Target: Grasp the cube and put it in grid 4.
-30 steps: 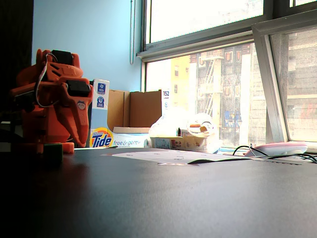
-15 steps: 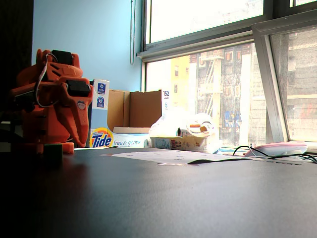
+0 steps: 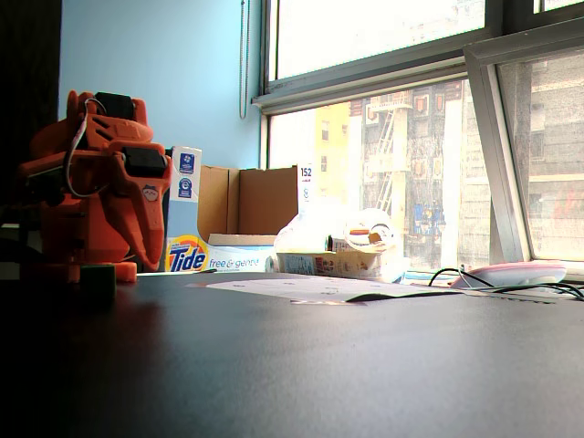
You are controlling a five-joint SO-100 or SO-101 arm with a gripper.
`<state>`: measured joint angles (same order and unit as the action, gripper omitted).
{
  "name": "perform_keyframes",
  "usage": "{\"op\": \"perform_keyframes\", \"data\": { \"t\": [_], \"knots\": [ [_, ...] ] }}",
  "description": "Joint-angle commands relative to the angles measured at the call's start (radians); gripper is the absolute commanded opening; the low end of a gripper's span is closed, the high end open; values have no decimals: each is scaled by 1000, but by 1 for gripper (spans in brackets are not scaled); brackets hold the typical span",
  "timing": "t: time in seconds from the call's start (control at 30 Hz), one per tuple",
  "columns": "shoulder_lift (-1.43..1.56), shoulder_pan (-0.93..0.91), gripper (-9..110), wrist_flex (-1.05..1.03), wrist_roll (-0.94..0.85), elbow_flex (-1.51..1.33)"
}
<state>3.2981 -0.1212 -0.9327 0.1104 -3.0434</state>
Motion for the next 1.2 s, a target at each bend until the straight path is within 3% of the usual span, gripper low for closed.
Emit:
{"op": "perform_keyframes", "data": {
  "t": [0.0, 0.27, 0.6, 1.17],
  "knots": [
    [-5, -5, 0, 23, -11, -31],
    [-209, -15, 23, 5, 20, 140],
    [-549, -80, 25, -87, 55, 460],
    [-994, -224, 27, -130, 25, 712]
  ]
}}
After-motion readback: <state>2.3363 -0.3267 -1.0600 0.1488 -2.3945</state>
